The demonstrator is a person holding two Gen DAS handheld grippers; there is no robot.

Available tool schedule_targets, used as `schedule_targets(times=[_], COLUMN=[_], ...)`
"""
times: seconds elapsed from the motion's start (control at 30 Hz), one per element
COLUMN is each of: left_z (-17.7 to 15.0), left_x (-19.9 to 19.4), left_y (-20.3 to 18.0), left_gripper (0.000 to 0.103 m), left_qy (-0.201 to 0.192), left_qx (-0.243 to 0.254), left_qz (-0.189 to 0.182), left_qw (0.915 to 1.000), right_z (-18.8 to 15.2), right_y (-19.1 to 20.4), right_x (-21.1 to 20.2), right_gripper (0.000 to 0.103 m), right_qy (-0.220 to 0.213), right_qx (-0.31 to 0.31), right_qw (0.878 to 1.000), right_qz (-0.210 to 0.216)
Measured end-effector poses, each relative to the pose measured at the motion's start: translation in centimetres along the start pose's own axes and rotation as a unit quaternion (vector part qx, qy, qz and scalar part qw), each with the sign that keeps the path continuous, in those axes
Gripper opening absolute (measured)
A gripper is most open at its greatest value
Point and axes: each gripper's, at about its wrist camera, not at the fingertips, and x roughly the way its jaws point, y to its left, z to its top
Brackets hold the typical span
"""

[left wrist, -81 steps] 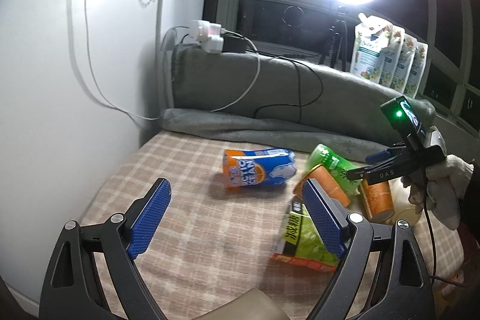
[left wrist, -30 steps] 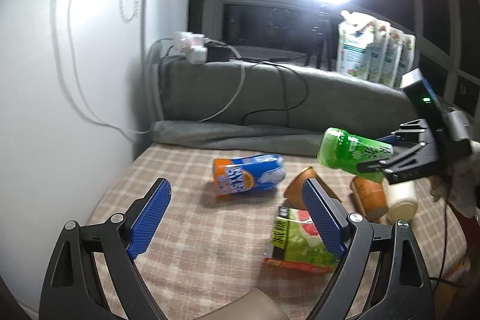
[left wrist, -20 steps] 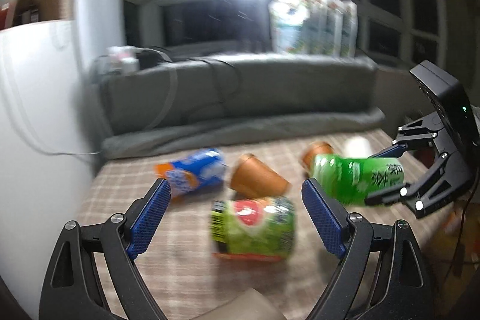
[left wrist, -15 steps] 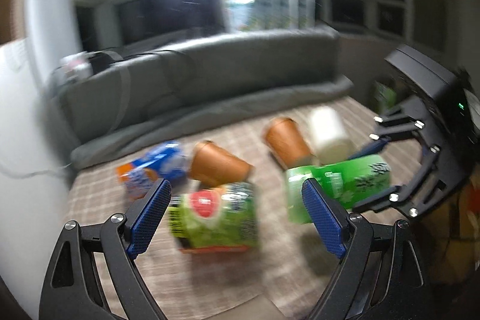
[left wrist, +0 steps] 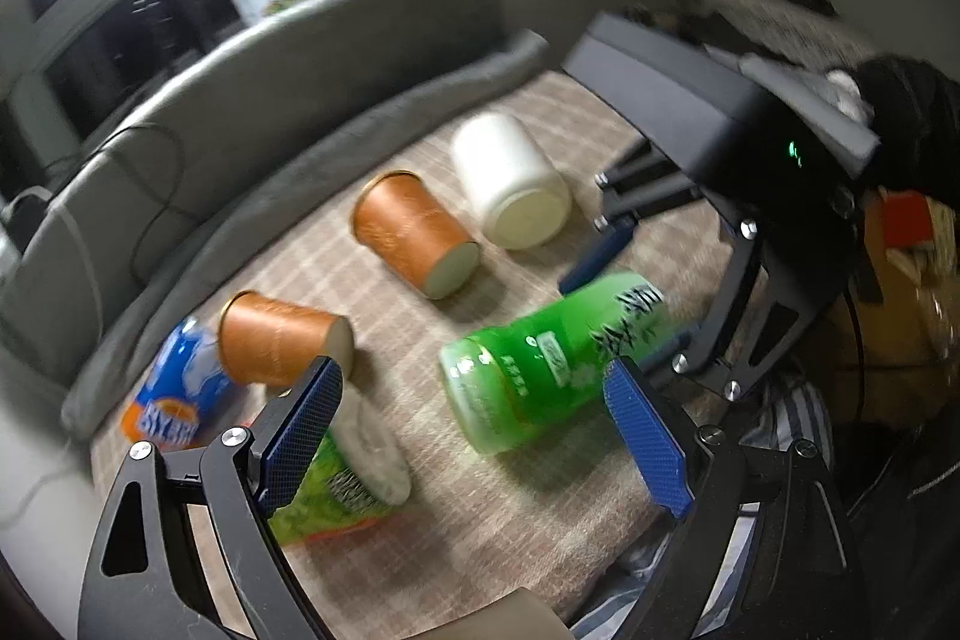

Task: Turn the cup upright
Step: 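Grasp the green bottle with the left tool while the right tool releases it, then rotate the held green bottle with the left tool until its cap points up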

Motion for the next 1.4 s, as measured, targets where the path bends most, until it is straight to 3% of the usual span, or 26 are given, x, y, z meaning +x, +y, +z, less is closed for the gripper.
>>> schedule_targets(times=[0.13, 0.27, 0.4, 0.67, 0.8, 0.87, 1.03, 1.4], left_z=[1.3, 2.9, 3.7, 3.1, 2.4, 2.2, 1.9, 4.3], left_x=[0.8, 2.3, 4.7, 7.9, 8.7, 9.0, 9.6, 8.9], left_y=[-0.6, -1.9, -4.6, -8.3, -8.9, -8.9, -8.0, -3.5], left_gripper=[0.089, 0.089, 0.089, 0.089, 0.089, 0.087, 0.072, 0.066], left_qy=[0.022, 0.054, 0.103, 0.168, 0.178, 0.182, 0.186, 0.144], left_qx=[0.044, 0.105, 0.183, 0.297, 0.315, 0.315, 0.304, 0.147], left_qz=[-0.007, -0.039, -0.061, -0.070, -0.061, -0.057, -0.051, -0.068], left_qw=[0.9988, 0.9922, 0.9758, 0.9375, 0.9302, 0.9299, 0.9330, 0.9762], right_z=[-1.7, -5.4, -9.6, -14.2, -14.6, -14.5, -14.1, -13.2], right_y=[-0.9, -2.2, -3.2, -3.4, -3.8, -4.0, -4.1, -3.7], right_x=[-3.3, -7.5, -9.9, -10.9, -11.3, -11.1, -10.8, -10.3], right_gripper=[0.080, 0.081, 0.081, 0.081, 0.081, 0.081, 0.081, 0.081], right_qy=[-0.051, -0.117, -0.152, -0.165, -0.174, -0.176, -0.179, -0.181], right_qx=[0.036, 0.118, 0.203, 0.277, 0.289, 0.290, 0.294, 0.296], right_qw=[0.998, 0.986, 0.966, 0.944, 0.939, 0.939, 0.937, 0.935], right_qz=[-0.008, -0.029, -0.044, -0.062, -0.063, -0.062, -0.062, -0.066])
